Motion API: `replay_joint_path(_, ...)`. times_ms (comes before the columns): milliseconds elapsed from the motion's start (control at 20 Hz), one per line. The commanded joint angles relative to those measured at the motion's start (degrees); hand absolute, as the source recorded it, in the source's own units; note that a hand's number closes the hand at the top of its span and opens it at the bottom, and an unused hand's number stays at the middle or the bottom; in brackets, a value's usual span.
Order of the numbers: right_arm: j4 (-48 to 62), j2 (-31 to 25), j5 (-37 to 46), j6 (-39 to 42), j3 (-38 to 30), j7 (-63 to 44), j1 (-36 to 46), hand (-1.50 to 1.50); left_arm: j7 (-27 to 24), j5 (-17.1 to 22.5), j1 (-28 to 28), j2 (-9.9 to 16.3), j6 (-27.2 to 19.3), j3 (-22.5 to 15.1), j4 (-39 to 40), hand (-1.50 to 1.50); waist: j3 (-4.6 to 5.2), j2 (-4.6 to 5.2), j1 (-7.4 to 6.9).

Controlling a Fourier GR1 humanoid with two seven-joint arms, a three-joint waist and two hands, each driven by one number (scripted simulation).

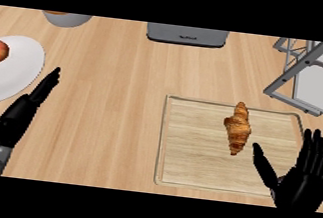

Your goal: Pick the croissant from the tray and place it in the tiered shelf

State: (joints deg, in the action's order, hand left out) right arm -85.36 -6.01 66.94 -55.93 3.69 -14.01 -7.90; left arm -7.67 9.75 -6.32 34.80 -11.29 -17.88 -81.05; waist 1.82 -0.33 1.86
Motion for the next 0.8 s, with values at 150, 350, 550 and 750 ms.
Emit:
replay_joint_path(150,0.8,5.8,17.8,12.7,-6.1,-13.1,-3.8,-1.5,-1.1,0.0,-0.2,-0.1,0.1,0.8,1.3,0.0,-0.71,1.18,0.16)
replay_joint_path(350,-2.0,5.9,25.0,23.5,-5.5,-24.9,-0.2,-1.5,-0.6,-0.6,-0.4,0.3,1.0,-0.3,0.0,0.0,-1.11,0.94,-2.2)
replay_joint_path(550,-4.1,6.0,29.5,36.4,-1.7,-37.5,3.9,-1.5,-1.3,-0.9,-1.1,-1.6,1.0,-1.2,0.8,0.0,-1.2,1.0,-2.89)
replay_joint_path(750,-4.9,6.0,34.0,48.6,5.4,-52.2,9.4,-1.5,-2.8,-0.5,-1.6,-1.2,2.6,-0.5,3.2,0.0,-1.35,0.91,-3.49)
